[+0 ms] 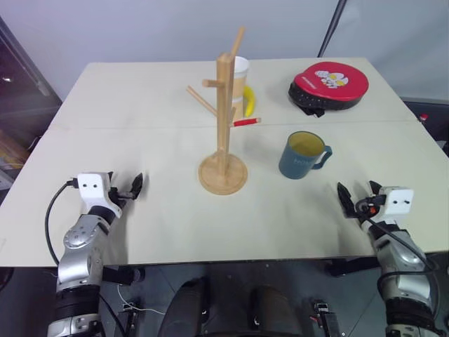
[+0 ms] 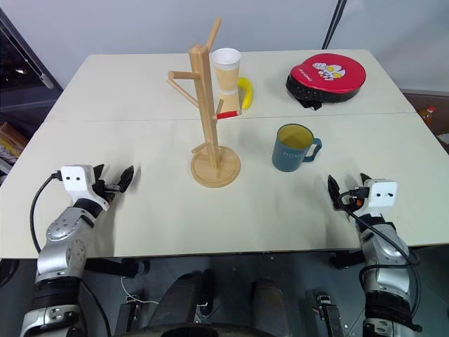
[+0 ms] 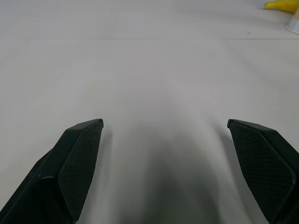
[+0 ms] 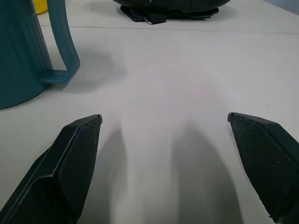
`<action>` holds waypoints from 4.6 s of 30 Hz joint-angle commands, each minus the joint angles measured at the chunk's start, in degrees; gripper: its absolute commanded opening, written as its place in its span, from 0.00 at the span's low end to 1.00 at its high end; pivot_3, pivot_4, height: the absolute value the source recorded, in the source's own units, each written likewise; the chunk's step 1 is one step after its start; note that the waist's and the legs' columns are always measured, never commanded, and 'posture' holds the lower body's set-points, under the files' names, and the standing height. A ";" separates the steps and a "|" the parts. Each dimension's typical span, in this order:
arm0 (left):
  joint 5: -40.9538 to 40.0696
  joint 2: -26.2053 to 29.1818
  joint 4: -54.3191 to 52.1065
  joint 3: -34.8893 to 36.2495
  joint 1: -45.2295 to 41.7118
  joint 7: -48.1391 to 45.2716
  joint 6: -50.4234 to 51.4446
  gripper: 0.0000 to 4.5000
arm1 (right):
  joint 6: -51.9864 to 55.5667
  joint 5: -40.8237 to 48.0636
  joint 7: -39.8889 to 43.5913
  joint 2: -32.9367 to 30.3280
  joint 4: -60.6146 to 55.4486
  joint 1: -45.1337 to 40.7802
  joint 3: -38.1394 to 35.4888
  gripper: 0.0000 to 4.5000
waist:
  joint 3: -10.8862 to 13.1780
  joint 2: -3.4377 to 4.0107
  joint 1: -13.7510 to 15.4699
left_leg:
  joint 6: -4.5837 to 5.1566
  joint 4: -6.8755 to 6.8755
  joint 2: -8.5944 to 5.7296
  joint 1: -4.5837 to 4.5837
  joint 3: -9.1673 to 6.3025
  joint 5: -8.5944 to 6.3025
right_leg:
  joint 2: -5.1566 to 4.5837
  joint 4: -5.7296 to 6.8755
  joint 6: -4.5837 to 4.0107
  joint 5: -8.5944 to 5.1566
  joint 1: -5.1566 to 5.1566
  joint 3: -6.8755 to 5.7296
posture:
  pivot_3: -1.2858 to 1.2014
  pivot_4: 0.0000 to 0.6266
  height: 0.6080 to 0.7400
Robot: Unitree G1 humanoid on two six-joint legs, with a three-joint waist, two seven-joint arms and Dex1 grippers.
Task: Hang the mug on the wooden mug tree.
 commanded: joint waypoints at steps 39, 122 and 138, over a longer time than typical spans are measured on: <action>-9.35 7.36 -31.67 -22.98 4.66 -28.05 10.20 1.00 | -1.52 -3.21 -0.13 0.16 2.85 -10.58 4.94 1.00 | -0.10 0.20 -0.25 | 0.01 -0.01 0.01 -0.01 0.00 0.00 | 0.00 -0.03 -0.07 -0.03 0.01 0.03 | 0.52 0.24 1.00; -20.76 6.98 -34.52 -10.76 -2.95 -21.50 13.75 1.00 | 8.15 -20.55 25.21 -13.84 -17.93 -40.28 31.56 0.02 | 0.03 0.10 -0.04 | 0.00 0.00 0.01 -0.08 -0.01 0.01 | 0.01 -0.10 -0.03 -0.01 -0.06 -0.02 | 0.52 0.24 1.00; -20.60 7.05 -34.08 -10.58 -3.08 -21.10 13.96 1.00 | 11.60 -17.97 24.43 -15.59 -22.17 -42.11 26.28 0.67 | 0.03 0.10 0.01 | 0.00 -0.01 0.00 -0.09 -0.01 0.01 | 0.02 -0.09 -0.03 -0.01 -0.08 -0.02 | 0.52 0.24 1.00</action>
